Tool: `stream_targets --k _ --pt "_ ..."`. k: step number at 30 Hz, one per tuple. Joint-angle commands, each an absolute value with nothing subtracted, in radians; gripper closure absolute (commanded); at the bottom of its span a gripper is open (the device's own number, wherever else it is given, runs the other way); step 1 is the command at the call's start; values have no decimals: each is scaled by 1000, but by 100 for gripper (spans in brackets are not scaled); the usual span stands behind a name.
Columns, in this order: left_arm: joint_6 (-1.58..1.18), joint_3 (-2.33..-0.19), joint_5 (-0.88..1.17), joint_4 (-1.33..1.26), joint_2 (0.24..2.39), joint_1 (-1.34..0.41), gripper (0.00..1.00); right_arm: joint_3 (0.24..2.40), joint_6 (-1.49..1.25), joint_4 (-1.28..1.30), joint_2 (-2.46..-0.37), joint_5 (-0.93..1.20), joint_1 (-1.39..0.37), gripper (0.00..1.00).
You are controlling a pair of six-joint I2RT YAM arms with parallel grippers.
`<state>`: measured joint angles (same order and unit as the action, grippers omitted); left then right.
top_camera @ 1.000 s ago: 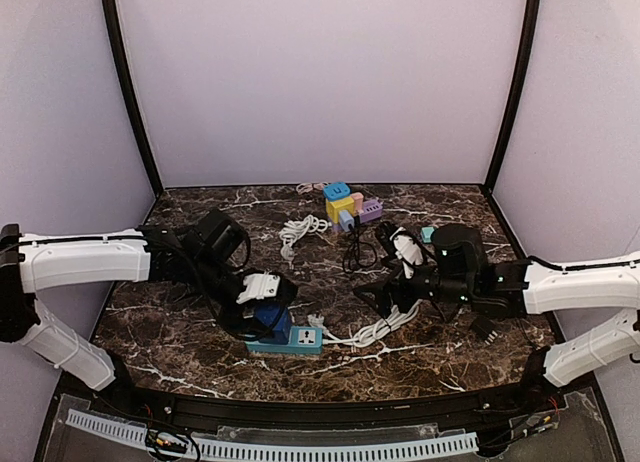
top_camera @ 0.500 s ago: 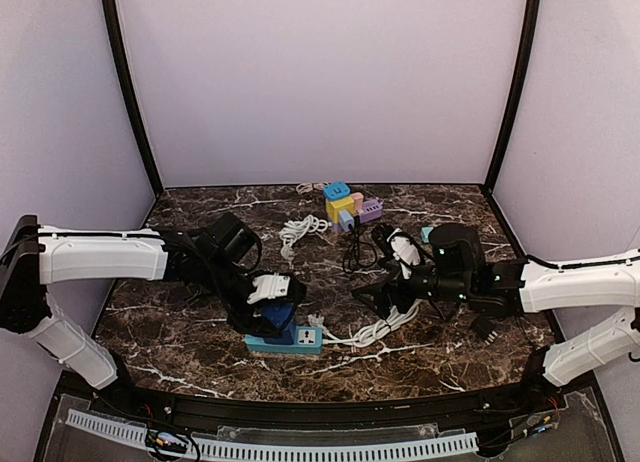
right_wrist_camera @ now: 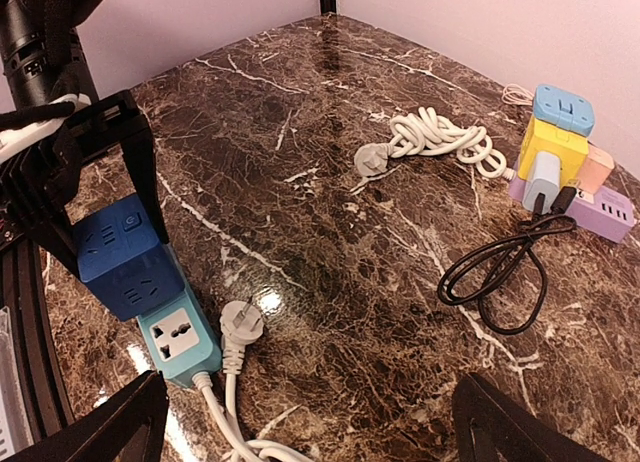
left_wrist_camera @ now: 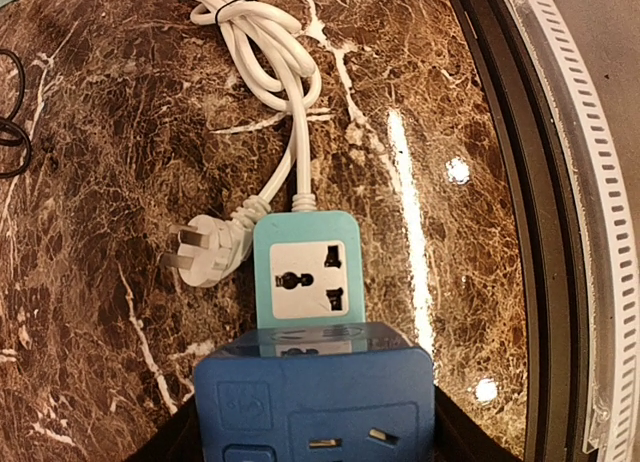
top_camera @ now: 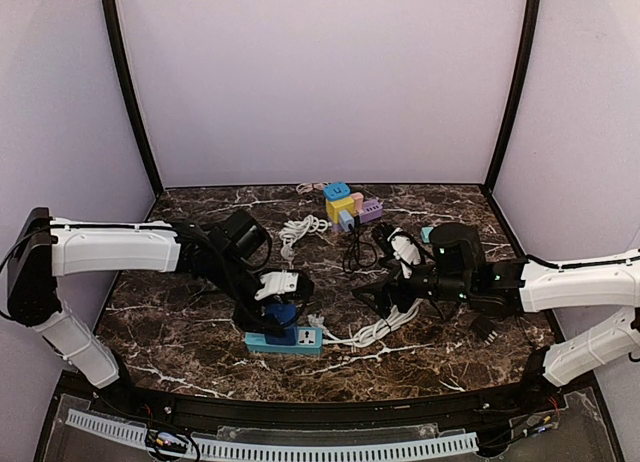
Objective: Insert the plug
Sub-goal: Insert the plug into the socket.
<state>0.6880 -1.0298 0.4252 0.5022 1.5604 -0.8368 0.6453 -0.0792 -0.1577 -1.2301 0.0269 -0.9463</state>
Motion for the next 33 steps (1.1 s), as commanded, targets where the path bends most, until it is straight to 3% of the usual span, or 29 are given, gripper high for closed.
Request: stream_targets --k 1,7,22,24,25,26,27,29,33 --pt "691 -1009 287 626 1647 -853 99 653 -67 -186 -1223 36 -936 1" --pt "703 -963 290 699 1687 -854 99 635 -69 -186 -1201 25 -937 2" --pt "707 -833 103 489 1711 -856 99 669 -110 -135 -1203 -78 -932 1" --pt "684 -876 94 495 1697 -856 81 690 -129 -104 -1215 -109 -924 1" --pt "679 -894 95 511 1684 -856 53 699 -140 -87 -1219 -126 -918 2" --pt "677 -928 94 518 1675 -856 36 707 -154 -73 -1221 -138 -912 1" --pt "679 -942 91 534 1653 -855 11 713 -168 -60 -1222 -150 -905 1" --pt "693 -987 90 555 1620 -855 3 716 -198 -45 -1216 -167 -890 1" --pt "709 -1075 110 605 1569 -856 1 731 -270 -6 -1204 -201 -841 1"
